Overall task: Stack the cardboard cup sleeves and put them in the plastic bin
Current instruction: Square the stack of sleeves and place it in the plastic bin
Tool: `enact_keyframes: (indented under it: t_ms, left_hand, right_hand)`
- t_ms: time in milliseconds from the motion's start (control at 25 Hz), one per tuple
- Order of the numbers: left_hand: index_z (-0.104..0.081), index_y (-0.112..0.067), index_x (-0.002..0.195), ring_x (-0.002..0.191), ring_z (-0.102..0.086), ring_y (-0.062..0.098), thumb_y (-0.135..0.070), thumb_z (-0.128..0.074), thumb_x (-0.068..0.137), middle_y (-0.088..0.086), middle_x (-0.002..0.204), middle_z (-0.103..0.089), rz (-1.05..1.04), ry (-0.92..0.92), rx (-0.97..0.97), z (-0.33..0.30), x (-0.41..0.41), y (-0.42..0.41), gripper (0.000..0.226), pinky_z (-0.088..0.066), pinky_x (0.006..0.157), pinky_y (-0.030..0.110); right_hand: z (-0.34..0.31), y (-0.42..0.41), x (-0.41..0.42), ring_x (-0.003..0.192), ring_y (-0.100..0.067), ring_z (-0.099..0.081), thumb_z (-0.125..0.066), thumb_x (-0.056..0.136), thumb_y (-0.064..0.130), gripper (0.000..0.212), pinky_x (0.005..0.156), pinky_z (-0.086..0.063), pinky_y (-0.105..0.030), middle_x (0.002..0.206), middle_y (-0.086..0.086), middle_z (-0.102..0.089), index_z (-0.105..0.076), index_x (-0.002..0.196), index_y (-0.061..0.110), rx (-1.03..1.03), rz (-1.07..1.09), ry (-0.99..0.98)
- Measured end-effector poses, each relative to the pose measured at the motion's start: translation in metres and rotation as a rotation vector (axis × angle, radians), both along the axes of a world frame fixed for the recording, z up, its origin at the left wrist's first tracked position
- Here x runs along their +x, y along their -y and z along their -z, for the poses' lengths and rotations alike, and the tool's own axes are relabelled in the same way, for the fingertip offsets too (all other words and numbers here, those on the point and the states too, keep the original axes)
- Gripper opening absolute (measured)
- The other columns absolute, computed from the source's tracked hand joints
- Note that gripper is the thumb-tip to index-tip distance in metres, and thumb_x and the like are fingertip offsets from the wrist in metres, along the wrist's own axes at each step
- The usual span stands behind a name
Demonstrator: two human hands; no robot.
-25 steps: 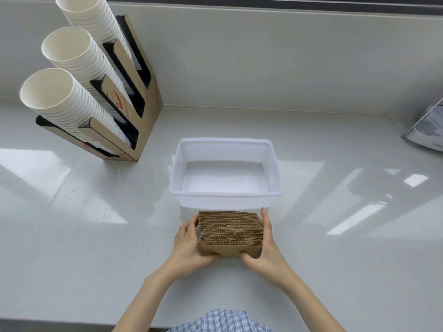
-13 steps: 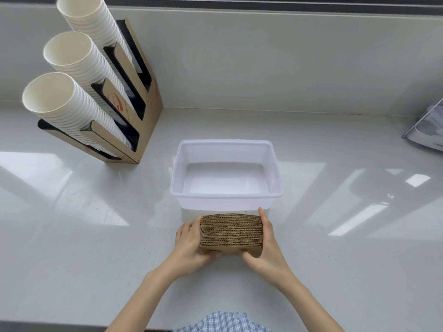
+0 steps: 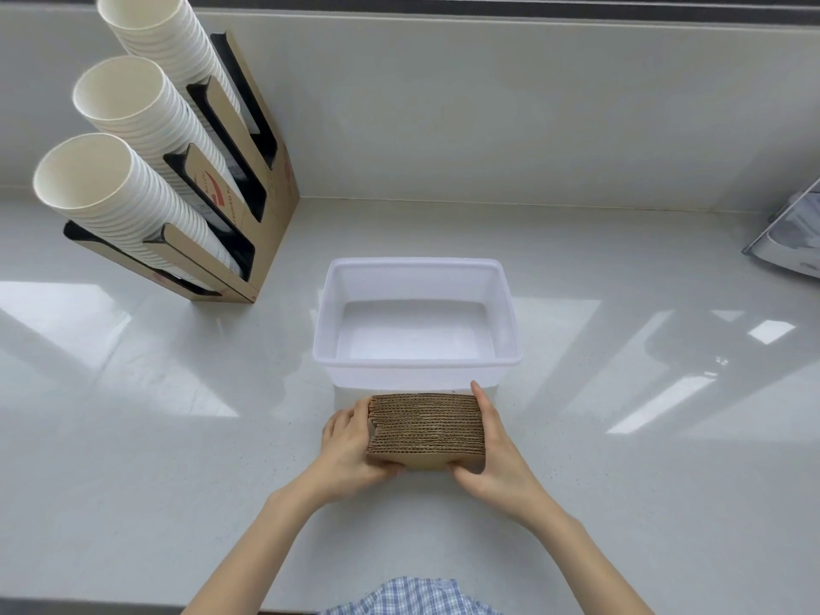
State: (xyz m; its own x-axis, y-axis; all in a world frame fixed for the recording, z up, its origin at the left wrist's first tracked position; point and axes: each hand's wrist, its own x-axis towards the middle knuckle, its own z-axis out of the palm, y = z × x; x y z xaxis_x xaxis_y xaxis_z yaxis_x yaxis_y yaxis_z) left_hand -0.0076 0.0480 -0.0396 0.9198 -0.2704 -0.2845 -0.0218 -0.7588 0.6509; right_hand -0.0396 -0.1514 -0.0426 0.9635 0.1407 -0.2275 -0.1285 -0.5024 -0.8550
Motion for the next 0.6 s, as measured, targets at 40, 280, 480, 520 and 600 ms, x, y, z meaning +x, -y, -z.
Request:
enact_keyframes:
  t_ms: [40, 280, 480, 520, 600]
  left_hand:
    - [-0.023, -0.020, 0.132, 0.128, -0.029, 0.022, -0.061, -0.046, 0.038, -0.002, 0.124, -0.041, -0.008, 0.010, -0.001, 0.0016, -0.0003, 0.0002, 0.105, -0.013, 0.111, 0.033]
    - [-0.015, -0.026, 0.138, 0.135, -0.021, 0.022, -0.060, -0.047, 0.042, -0.004, 0.143, -0.031, 0.016, 0.016, -0.046, 0.0039, -0.0027, 0.0022, 0.107, -0.010, 0.112, 0.035]
    - [0.008, -0.019, 0.142, 0.138, -0.013, 0.022, -0.060, -0.047, 0.042, 0.001, 0.147, -0.025, 0.026, -0.038, -0.056, 0.0062, -0.0038, 0.0022, 0.121, -0.008, 0.113, 0.037]
    - [0.007, -0.018, 0.142, 0.138, -0.015, 0.022, -0.060, -0.048, 0.043, 0.001, 0.146, -0.027, 0.014, -0.039, -0.060, 0.0066, -0.0034, 0.0024, 0.121, -0.010, 0.113, 0.038]
    - [-0.008, -0.021, 0.141, 0.133, -0.025, 0.024, -0.058, -0.052, 0.043, -0.005, 0.136, -0.035, -0.009, -0.003, -0.078, 0.0061, -0.0027, 0.0034, 0.114, -0.018, 0.110, 0.038]
  right_hand:
    - [0.0007, -0.0002, 0.0008, 0.127, -0.010, -0.038, -0.063, 0.075, 0.007, 0.096, 0.098, -0.026, -0.008, 0.143, 0.002, -0.032, 0.007, 0.132, 0.040, 0.003, 0.007, 0.002]
    - [0.0015, -0.0082, 0.0012, 0.121, -0.003, -0.039, -0.058, 0.078, 0.002, 0.104, 0.091, -0.034, 0.002, 0.134, 0.025, -0.021, 0.023, 0.125, 0.047, 0.167, 0.090, -0.076]
    - [-0.0013, -0.0060, 0.0001, 0.107, 0.002, -0.049, -0.050, 0.082, -0.008, 0.096, 0.082, -0.040, 0.001, 0.136, 0.015, -0.033, 0.017, 0.142, 0.026, 0.235, 0.073, -0.157]
    - [-0.0025, -0.0063, -0.0013, 0.115, -0.006, -0.049, -0.050, 0.082, -0.007, 0.093, 0.092, -0.040, -0.006, 0.140, 0.006, -0.036, 0.012, 0.143, 0.026, 0.232, 0.074, -0.148]
    - [-0.0033, -0.0065, -0.0044, 0.127, -0.012, -0.043, -0.054, 0.080, -0.002, 0.090, 0.109, -0.035, -0.025, 0.142, 0.000, -0.039, 0.004, 0.144, 0.024, 0.212, 0.090, -0.128]
